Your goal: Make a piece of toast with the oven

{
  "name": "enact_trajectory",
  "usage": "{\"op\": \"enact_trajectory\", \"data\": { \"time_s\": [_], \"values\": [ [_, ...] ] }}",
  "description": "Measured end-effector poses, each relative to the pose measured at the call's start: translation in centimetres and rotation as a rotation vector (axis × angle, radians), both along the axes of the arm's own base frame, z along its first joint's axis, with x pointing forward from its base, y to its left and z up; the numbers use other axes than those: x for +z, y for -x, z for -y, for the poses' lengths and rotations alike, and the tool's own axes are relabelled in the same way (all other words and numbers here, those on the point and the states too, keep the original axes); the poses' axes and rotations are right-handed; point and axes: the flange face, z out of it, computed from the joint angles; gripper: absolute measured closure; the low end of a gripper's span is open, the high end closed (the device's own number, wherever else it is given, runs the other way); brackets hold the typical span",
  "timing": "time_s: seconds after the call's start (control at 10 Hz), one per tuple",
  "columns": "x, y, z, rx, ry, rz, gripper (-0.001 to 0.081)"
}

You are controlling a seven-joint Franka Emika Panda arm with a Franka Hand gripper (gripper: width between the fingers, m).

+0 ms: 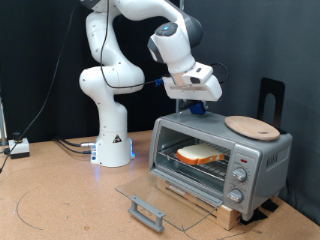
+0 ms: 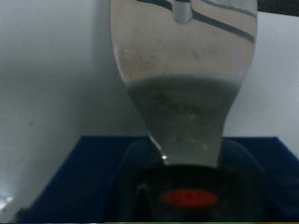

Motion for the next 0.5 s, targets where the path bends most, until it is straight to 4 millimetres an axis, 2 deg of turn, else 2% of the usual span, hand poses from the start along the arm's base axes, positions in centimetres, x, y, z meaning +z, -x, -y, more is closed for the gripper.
{"op": "enact_trajectory", "data": {
  "time_s": [0.2, 0.4, 0.5],
  "values": [
    [-0.1, 0.0, -0.4, -0.016, -0.017, 0.010, 0.0415],
    [0.5, -0.3, -0.5, -0.029, -0.053, 0.043, 0.0108],
    [1.3, -0.5, -0.3, -0.029, -0.082, 0.065, 0.0108]
  ]
}}
